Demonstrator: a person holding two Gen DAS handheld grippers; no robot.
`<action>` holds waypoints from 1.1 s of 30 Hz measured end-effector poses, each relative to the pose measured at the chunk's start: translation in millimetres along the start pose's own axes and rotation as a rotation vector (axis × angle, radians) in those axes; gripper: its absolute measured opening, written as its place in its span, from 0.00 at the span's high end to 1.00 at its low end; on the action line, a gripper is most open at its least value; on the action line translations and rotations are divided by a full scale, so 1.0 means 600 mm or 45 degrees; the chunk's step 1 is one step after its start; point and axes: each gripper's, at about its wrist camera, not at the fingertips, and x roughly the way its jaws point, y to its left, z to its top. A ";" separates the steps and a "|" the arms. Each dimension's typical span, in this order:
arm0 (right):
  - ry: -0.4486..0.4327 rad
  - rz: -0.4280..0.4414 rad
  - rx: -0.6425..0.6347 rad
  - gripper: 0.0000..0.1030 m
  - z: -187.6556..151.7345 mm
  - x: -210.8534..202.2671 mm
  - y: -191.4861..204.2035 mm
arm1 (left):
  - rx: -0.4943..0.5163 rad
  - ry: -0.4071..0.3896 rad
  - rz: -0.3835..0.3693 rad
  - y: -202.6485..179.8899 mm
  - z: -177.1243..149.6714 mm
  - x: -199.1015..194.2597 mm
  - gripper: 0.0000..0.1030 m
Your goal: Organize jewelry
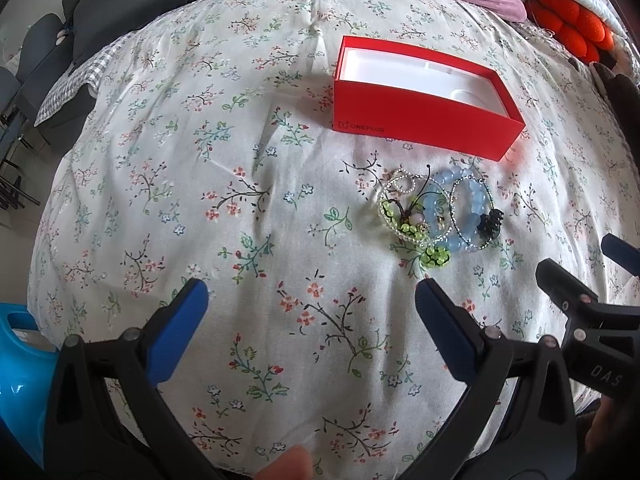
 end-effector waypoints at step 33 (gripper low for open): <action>0.235 0.327 0.199 0.20 0.087 0.069 -0.045 | -0.041 0.225 -0.405 0.042 0.093 0.076 0.28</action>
